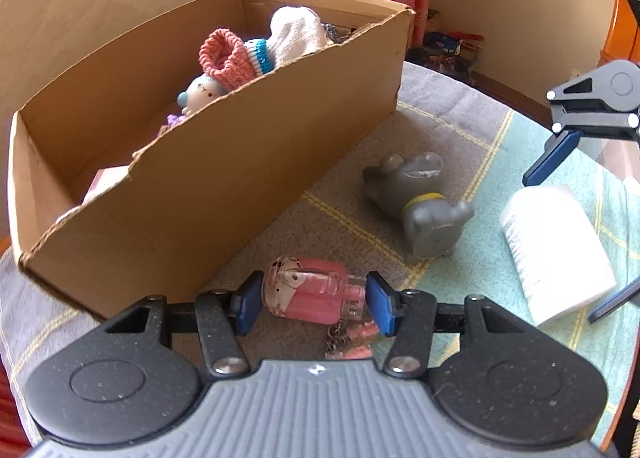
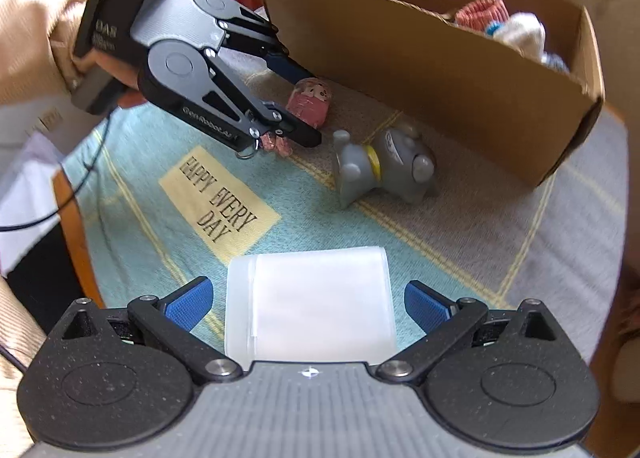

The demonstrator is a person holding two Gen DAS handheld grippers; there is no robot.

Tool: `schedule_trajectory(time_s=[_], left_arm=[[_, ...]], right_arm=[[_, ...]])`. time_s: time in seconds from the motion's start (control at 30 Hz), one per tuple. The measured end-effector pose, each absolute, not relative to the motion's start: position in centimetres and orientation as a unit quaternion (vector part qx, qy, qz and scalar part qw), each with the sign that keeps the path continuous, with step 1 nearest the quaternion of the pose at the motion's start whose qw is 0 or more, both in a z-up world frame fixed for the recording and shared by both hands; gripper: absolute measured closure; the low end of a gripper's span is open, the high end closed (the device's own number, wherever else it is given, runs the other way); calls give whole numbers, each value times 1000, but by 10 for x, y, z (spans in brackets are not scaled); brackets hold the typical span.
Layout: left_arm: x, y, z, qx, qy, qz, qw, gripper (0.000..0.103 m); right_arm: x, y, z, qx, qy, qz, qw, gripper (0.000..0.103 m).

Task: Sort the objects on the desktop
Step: 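Close the left tool on the pink keychain bottle and lift it, then carry pink bottle into the box with left tool while right tool drops white container in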

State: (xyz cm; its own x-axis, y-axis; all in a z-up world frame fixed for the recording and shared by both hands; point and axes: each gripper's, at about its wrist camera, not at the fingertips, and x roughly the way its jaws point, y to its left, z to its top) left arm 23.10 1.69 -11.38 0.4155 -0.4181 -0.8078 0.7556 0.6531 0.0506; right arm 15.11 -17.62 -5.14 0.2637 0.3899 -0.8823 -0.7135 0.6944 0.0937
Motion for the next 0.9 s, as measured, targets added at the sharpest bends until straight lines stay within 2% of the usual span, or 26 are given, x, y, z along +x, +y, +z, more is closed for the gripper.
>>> schedule_trajectory(time_s=[0.17, 0.27, 0.33, 0.43, 0.67, 0.8, 0.87, 0.9], left_arm=[[225, 18, -111, 205, 410, -350, 817, 49], [223, 19, -108, 203, 418, -338, 818, 49], [221, 18, -106, 203, 425, -331, 817, 49], [214, 20, -98, 199, 425, -330, 819, 49], [203, 18, -75, 191, 422, -327, 823, 49], [199, 16, -57, 191, 414, -332, 826, 55], [198, 17, -46, 188, 404, -337, 830, 68], [199, 18, -41, 187, 401, -333, 832, 68]], right_arm=[[141, -156, -62, -222, 486, 329, 778, 0], [137, -148, -68, -250, 485, 313, 778, 4], [137, -146, -69, -263, 481, 301, 780, 11], [142, -150, -67, -255, 488, 296, 781, 15], [149, -157, -47, -245, 476, 300, 790, 15], [153, -158, -23, -247, 453, 306, 800, 15], [161, -159, -14, -245, 446, 306, 805, 15], [160, -159, -4, -244, 441, 304, 808, 15]])
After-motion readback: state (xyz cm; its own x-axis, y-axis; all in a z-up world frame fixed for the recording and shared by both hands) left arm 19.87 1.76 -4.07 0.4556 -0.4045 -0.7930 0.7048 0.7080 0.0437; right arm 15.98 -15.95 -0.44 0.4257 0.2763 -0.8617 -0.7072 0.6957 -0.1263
